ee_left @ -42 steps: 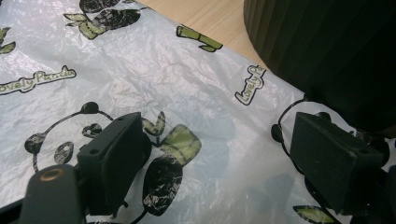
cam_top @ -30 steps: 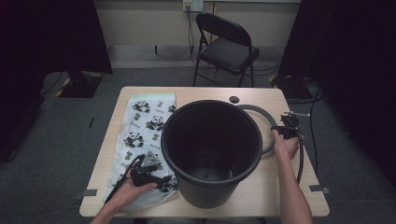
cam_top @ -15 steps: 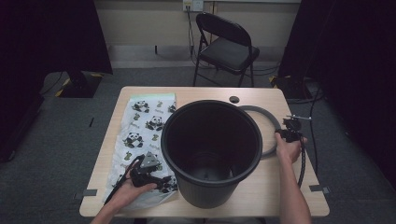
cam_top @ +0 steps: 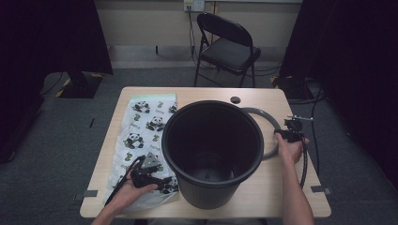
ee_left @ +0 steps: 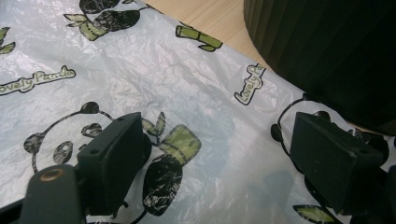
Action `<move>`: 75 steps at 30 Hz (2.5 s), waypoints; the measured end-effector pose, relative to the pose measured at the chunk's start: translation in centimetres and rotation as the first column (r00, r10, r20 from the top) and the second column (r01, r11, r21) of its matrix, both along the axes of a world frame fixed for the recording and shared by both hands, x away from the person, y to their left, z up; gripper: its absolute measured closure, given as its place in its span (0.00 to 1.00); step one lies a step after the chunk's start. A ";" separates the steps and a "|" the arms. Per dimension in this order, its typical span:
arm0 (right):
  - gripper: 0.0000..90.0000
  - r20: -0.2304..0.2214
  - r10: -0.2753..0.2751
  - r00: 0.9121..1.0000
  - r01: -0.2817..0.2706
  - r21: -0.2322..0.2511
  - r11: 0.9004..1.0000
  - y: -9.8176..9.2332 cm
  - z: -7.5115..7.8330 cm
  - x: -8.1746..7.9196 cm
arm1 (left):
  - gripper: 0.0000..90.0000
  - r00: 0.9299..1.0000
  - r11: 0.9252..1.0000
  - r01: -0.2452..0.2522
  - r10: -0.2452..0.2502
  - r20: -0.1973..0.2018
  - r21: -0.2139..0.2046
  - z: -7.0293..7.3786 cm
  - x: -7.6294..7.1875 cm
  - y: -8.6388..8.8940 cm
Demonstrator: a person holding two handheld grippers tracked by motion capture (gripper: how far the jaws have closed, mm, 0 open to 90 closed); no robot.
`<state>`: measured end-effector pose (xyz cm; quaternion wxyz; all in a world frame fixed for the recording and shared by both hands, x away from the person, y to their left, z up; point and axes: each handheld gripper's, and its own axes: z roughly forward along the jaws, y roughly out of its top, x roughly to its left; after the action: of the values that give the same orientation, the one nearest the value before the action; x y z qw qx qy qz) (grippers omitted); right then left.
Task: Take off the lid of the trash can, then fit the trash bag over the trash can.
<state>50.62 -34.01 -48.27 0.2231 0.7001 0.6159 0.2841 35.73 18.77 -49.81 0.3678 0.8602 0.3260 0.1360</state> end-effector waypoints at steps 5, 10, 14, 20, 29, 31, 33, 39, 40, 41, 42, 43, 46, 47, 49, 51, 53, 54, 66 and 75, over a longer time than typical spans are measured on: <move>0.61 0.028 0.026 0.999 -0.026 0.008 1.000 0.4 0.6 -0.3 | 0.19 1.000 1.000 0.008 -0.008 0.001 -0.001 0.0 0.0 0.1; 0.60 0.068 0.070 0.995 -0.071 -0.001 0.998 0.5 1.6 -1.0 | 0.20 1.000 1.000 -0.007 0.007 -0.003 0.013 0.1 0.1 0.2; 0.59 0.102 0.129 0.986 -0.133 0.032 0.991 1.6 2.2 -2.3 | 0.23 0.999 0.999 -0.036 0.036 -0.017 0.035 0.4 0.0 0.6; 0.57 0.125 0.228 0.966 -0.232 0.018 0.972 3.3 3.0 -3.9 | 0.24 0.996 0.997 -0.083 0.083 0.028 -0.002 2.5 -0.4 2.3; 0.54 0.135 0.331 0.934 -0.331 -0.020 0.943 4.2 3.7 -6.2 | 0.21 0.980 0.980 -0.199 0.198 0.029 0.003 2.6 -0.7 8.4; 0.53 0.131 0.347 0.929 -0.347 -0.028 0.938 4.3 3.7 -6.8 | 0.21 0.972 0.972 -0.236 0.236 0.001 -0.016 2.1 -1.0 10.0; 0.52 0.132 0.352 0.927 -0.353 -0.019 0.935 4.3 3.5 -7.2 | 0.21 0.966 0.966 -0.257 0.257 -0.003 -0.020 1.7 -1.2 11.1; 0.51 0.092 0.371 0.924 -0.370 -0.032 0.929 4.8 2.4 -7.3 | 0.21 0.941 0.940 -0.337 0.338 -0.015 0.049 1.2 -1.0 12.1; 0.51 0.087 0.377 0.922 -0.375 -0.042 0.926 5.0 2.4 -7.3 | 0.19 0.941 0.941 -0.335 0.337 -0.031 0.052 1.0 -0.9 12.1; 0.51 0.087 0.377 0.922 -0.375 -0.042 0.926 5.0 2.4 -7.3 | 0.17 0.941 0.941 -0.335 0.337 -0.031 0.052 1.0 -0.9 12.1; 0.51 0.081 0.386 0.919 -0.383 -0.050 0.922 5.2 2.3 -7.3 | 0.19 0.941 0.941 -0.331 0.334 -0.048 0.072 0.8 -0.8 12.0; 0.51 0.081 0.386 0.919 -0.383 -0.050 0.922 5.2 2.3 -7.3 | 0.19 0.940 0.940 -0.332 0.336 -0.051 0.081 0.7 -0.7 11.9; 0.51 0.089 0.388 0.917 -0.386 -0.044 0.922 5.1 2.3 -7.1 | 0.15 0.940 0.941 -0.331 0.335 -0.064 0.068 0.5 -0.6 11.9; 0.51 0.087 0.388 0.918 -0.385 -0.047 0.922 5.1 2.2 -7.0 | 0.13 0.941 0.942 -0.331 0.334 -0.061 0.057 0.4 -0.6 11.9; 0.51 0.074 0.387 0.919 -0.384 -0.044 0.922 5.1 2.0 -7.0 | 0.13 0.945 0.946 -0.320 0.323 -0.053 0.052 0.3 -0.7 11.7; 0.51 0.074 0.387 0.919 -0.385 -0.044 0.922 5.2 2.0 -7.0 | 0.16 0.947 0.948 -0.315 0.318 -0.055 0.054 0.4 -0.7 11.6; 0.51 0.078 0.389 0.918 -0.386 -0.045 0.921 5.4 2.1 -7.1 | 0.23 0.952 0.954 -0.296 0.299 -0.059 0.055 0.7 -0.9 11.1; 0.51 0.076 0.391 0.917 -0.389 -0.046 0.920 5.5 2.2 -7.2 | 0.28 0.952 0.954 -0.296 0.299 -0.059 0.055 0.7 -0.9 11.1; 0.51 0.065 0.400 0.914 -0.397 -0.055 0.916 5.9 2.1 -7.1 | 0.81 0.979 0.980 -0.195 0.198 -0.055 0.048 1.2 -0.9 9.7; 0.50 0.066 0.420 0.905 -0.417 -0.048 0.908 6.6 2.0 -7.2 | 0.99 0.982 0.985 -0.166 0.169 -0.085 0.050 1.4 -0.7 9.2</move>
<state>43.47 -27.44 -46.24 0.1914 0.5369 0.7476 0.3410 35.02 27.97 -48.43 0.3217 0.8426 0.4103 0.1348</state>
